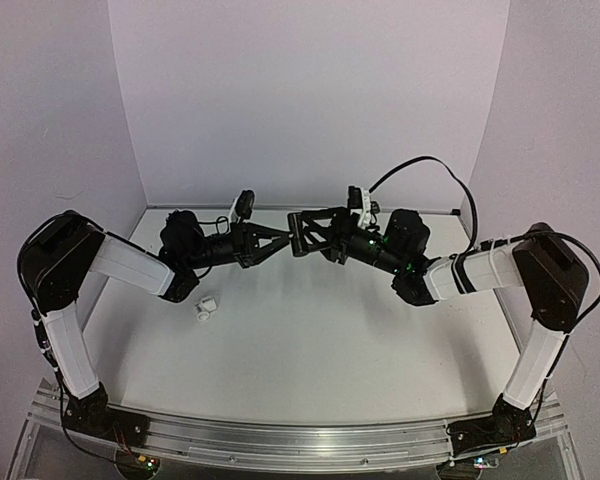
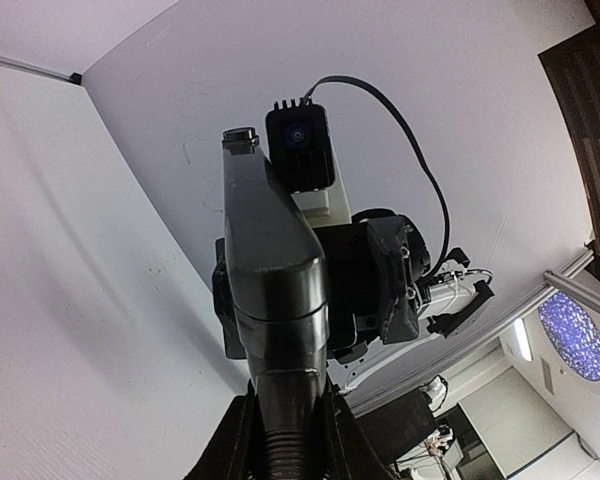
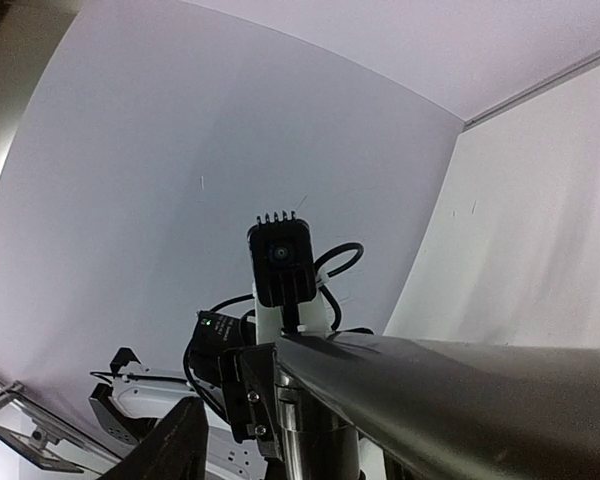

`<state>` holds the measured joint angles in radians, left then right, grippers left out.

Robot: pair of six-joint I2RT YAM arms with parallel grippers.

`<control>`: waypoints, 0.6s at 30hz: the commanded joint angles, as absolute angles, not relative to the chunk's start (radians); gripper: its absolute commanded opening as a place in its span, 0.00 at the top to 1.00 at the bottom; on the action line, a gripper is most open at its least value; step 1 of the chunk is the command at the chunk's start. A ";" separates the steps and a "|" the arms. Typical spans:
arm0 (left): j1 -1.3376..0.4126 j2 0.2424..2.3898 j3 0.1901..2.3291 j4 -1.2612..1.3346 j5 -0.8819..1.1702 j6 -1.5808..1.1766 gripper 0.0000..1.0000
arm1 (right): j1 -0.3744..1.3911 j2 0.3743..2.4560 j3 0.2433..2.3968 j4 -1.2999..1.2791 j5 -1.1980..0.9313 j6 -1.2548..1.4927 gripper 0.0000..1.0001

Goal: Install the water faucets

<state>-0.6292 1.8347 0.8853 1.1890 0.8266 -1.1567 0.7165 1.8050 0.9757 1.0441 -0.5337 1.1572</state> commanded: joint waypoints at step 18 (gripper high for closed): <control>-0.625 1.660 0.883 1.187 0.665 -0.988 1.00 | 0.731 1.610 0.868 0.925 -0.472 1.029 0.02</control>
<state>-0.6335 1.7120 0.8579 1.0900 0.7000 -1.0216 0.7254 1.6917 0.9084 0.9311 -0.4949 1.0644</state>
